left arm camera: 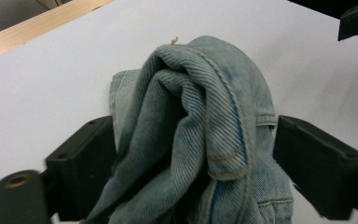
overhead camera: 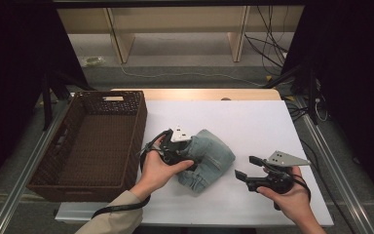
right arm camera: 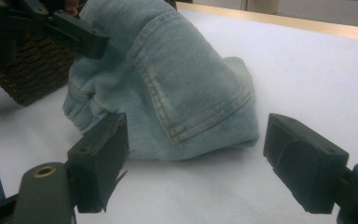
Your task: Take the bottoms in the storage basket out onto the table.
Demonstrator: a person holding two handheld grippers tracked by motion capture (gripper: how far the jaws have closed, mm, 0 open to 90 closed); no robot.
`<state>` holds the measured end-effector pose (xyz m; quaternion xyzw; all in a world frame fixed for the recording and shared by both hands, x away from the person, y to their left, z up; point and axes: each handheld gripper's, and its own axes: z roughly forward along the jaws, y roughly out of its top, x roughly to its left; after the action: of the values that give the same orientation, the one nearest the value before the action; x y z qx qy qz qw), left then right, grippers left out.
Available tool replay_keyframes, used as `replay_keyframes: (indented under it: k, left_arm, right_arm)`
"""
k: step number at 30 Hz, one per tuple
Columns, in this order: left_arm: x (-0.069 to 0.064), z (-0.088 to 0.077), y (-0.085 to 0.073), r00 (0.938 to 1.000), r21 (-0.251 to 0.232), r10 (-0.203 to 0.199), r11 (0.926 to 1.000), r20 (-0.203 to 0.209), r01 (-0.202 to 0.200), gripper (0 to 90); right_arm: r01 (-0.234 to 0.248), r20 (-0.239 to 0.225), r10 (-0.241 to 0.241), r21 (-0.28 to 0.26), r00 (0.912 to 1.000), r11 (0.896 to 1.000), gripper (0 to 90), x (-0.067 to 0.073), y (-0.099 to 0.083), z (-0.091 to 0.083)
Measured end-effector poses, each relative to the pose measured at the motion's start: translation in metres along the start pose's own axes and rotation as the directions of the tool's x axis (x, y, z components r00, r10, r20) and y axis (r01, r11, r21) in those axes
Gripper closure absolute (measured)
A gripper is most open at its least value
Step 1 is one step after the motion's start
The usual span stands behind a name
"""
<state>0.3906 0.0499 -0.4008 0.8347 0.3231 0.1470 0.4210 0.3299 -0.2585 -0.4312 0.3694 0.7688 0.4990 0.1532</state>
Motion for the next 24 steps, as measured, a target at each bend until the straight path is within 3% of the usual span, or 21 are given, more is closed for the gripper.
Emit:
replay_keyframes:
  k: [4,11,19,24]
  left_arm:
    - [0.000,-0.009,0.001,1.0000,-0.015,0.000,0.9999,0.007,0.000,3.6]
    - [0.005,-0.034,0.001,0.9997,-0.061,0.010,0.9981,0.023,-0.008,0.4]
    - [0.018,-0.064,-0.007,0.9981,-0.126,-0.031,0.9914,0.053,0.037,0.0]
    - [0.022,-0.078,-0.012,0.9985,-0.141,-0.037,0.9890,0.042,0.042,0.0]
  right_arm:
    - [0.000,-0.001,0.000,0.000,1.0000,1.000,23.1,0.000,0.000,0.000]
    - [-0.002,0.000,0.002,0.002,1.0000,1.000,23.1,-0.001,0.000,0.000]
    - [-0.003,0.001,0.003,0.005,1.0000,1.000,23.1,-0.001,0.000,0.000]
    - [-0.001,0.002,0.001,0.005,1.0000,1.000,23.1,-0.001,0.000,0.000]
